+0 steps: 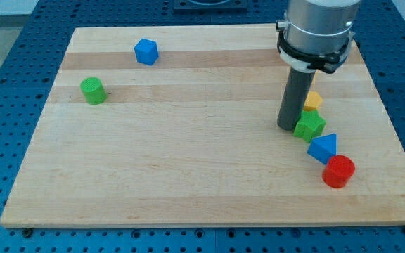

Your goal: Keep your hand to the left of the green circle

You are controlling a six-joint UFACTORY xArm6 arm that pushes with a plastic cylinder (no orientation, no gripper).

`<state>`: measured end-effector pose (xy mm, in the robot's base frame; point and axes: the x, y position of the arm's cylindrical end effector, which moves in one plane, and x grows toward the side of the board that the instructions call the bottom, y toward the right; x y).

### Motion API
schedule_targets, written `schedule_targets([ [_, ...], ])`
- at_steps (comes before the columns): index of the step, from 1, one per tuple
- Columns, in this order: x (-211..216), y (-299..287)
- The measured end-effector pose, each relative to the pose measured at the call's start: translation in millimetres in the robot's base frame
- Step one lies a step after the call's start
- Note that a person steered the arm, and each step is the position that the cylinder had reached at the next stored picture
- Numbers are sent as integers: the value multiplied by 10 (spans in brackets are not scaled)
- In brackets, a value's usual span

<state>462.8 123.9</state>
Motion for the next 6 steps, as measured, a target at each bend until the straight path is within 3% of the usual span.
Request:
schedule_targets([
  [1, -5, -443],
  [2, -4, -1259],
  [4, -3, -3361],
  [5, -24, -4115],
  [6, -271, -4279],
])
